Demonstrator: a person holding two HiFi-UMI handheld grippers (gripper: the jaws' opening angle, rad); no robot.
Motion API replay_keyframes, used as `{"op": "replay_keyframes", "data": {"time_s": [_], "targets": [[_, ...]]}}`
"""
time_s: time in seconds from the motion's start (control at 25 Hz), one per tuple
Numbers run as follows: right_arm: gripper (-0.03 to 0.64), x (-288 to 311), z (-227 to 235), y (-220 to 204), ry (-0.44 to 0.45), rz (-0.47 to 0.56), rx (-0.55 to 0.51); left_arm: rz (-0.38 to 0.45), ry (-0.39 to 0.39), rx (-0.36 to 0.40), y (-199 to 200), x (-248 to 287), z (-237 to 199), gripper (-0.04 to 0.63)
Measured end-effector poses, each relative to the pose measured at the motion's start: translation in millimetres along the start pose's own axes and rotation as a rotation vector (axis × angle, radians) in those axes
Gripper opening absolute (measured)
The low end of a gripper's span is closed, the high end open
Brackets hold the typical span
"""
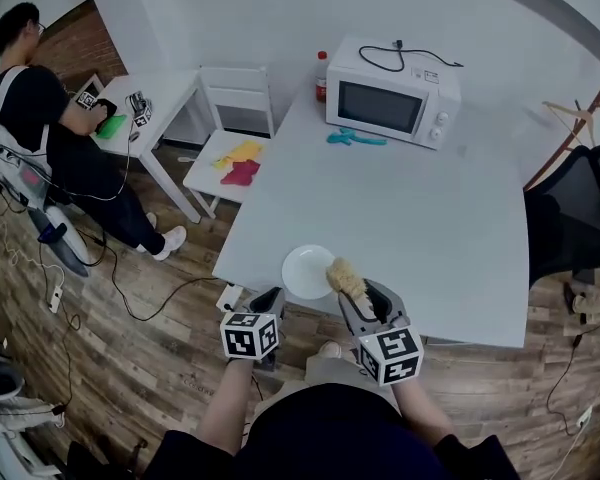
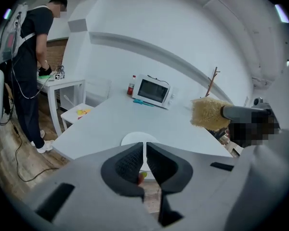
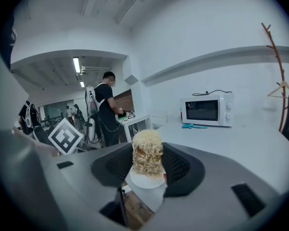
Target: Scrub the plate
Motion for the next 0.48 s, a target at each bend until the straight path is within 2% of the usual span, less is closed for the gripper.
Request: {"op": "replay_keyframes", "data": {"time_s": [0.16, 0.2, 0.24, 0.28, 0.48], "targets": [[0.179, 18, 11, -5, 0.024, -0.026, -0.003, -0.038, 0.001, -0.071, -6, 31, -15, 0.026], [0.179, 21, 14, -6, 0.029, -0.030, -0.005, -0.051, -0.006, -0.093, -9, 39, -19, 0.067], [0.179, 25, 18, -7, 0.031, -0.035, -0.008, -0.065, -0.015, -0.114, -11, 47, -23, 0.135], [0.179, 29, 22, -9, 0.031, -0.040, -0.010, -0.081, -0.022, -0.131, -15, 55, -26, 0.162], [0.179, 39, 44, -13, 0.008, -0.053, -0.011, -0.165, -0.011, -0.169, -37, 82, -48, 0.218]]}}
Point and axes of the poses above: the fingertips, and each gripper's own axes: x forward along the fingers, z to its right, y out of its top, the point moved 4 cm from there along -x, backward along the fingers, and after that the axes turned 10 degrees about z, right-handed, at the moved point
